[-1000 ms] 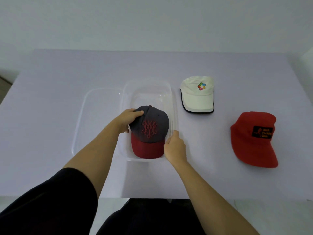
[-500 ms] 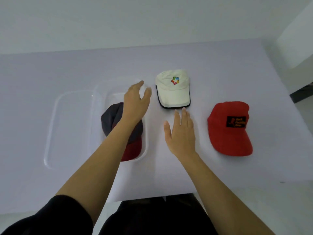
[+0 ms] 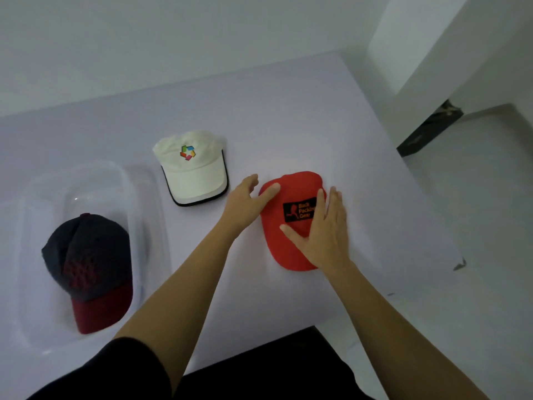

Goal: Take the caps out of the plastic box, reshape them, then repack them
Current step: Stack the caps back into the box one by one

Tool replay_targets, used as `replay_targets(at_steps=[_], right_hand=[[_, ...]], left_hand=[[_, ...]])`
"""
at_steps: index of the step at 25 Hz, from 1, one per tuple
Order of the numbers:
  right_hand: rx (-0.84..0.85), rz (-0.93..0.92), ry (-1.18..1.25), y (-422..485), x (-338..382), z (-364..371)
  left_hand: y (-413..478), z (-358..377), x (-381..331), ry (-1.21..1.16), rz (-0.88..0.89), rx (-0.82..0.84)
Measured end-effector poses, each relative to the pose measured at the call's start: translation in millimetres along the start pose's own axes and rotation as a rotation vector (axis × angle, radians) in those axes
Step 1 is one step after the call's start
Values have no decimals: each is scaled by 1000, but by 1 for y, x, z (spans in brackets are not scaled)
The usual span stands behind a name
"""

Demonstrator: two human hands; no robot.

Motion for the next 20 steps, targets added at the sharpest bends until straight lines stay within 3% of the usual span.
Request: replay_targets(at_steps=[3,10,20], right_hand=[[165,-18,2,8,-21,22],[150,-46,86,10,-21,38],[114,-49,159,9,-23,41]], left_hand=[[20,37,5,-118,-132,224],[45,51,25,-99,-407,445],[40,55,27,-241,-355,465]])
Point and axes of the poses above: each hand's wrist, its own y-axis towards the middle knuckle, its own z-axis out of the palm, x = y × z, the point moved 9 cm from there along y, towards the middle knuckle, and after that the axes turned 5 degrees about x, right-handed, at the moved point
